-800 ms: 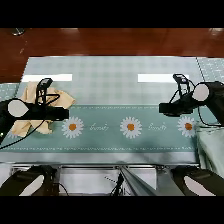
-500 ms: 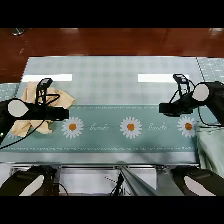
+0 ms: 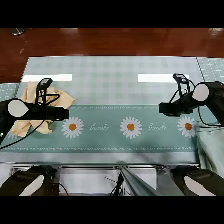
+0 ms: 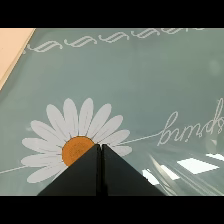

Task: Fold the shirts.

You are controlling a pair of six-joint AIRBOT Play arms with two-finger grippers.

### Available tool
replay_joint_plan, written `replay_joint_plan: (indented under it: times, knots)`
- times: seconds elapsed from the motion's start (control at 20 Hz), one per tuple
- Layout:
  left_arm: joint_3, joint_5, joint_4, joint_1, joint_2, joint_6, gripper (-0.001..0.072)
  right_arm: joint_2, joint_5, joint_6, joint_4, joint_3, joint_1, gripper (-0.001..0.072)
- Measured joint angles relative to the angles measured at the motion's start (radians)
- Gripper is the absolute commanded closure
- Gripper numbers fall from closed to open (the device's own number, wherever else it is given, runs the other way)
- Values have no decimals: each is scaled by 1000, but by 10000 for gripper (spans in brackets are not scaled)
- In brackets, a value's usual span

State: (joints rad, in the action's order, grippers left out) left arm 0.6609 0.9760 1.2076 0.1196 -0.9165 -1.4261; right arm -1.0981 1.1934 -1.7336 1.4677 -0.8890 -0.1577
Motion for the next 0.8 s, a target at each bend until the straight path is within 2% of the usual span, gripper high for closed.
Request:
replay_joint_plan:
  times: [0.35,0.4,0.45,0.5,0.55,0.65,0.8]
  knots:
    - [0,-2,0,0,0,0,679,0,-34,0,2,0,0,691]
    - [0,-11,0,0,0,0,612,0,-49,0,7,0,0,690]
    - [3,-24,1,-1,0,0,293,0,-60,0,19,0,0,640]
    - [12,-42,6,-3,0,0,5,0,-71,-1,31,0,0,349]
    - [27,-52,23,-7,0,0,2,0,-77,-3,49,0,0,70]
    - [75,-62,89,-15,0,-2,3,0,-72,-4,84,0,0,76]
    - [155,-84,279,-51,0,-32,4,0,-19,-7,143,0,0,78]
